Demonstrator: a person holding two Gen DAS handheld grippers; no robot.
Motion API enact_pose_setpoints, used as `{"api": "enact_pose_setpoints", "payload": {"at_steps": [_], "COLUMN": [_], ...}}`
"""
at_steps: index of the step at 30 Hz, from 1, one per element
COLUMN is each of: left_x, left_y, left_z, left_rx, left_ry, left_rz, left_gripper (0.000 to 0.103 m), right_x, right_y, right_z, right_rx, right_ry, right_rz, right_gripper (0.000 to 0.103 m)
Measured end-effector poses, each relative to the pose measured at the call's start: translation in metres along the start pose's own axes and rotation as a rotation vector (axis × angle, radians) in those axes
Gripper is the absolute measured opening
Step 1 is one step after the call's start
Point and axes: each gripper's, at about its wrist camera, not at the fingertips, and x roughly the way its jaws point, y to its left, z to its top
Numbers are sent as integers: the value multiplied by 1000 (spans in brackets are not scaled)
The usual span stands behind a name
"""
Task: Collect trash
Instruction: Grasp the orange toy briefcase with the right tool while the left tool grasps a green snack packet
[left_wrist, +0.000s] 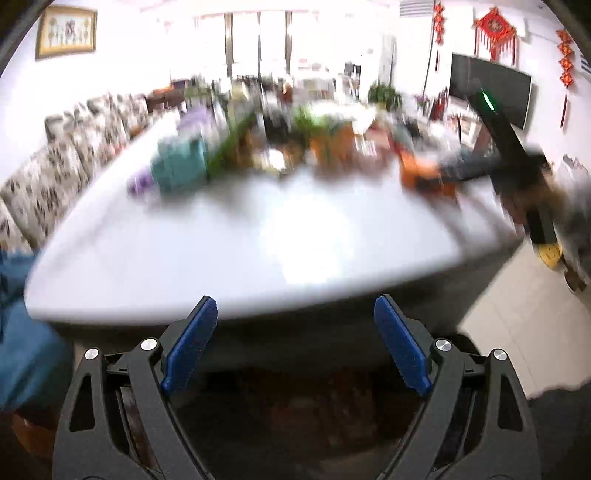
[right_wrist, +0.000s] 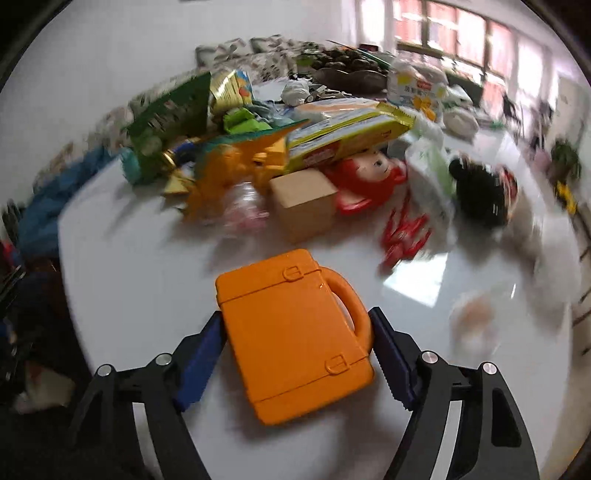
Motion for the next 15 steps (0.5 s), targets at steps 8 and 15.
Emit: {"api": "enact_pose_setpoints", "payload": {"at_steps": [8,15], "left_x": [90,127], "left_y": [30,47], "left_z": [121,159], "left_rx": [82,28], "left_ry": [-77,-23], "left_rz": [209,216], "left_gripper": [90,2], "right_x": [-36,-46], "right_y": [28,31], "right_z": [-25,-34], "right_rx": [139,212], "right_ry": [-134,-183], "right_rz": [119,117], "right_gripper": [75,75]}}
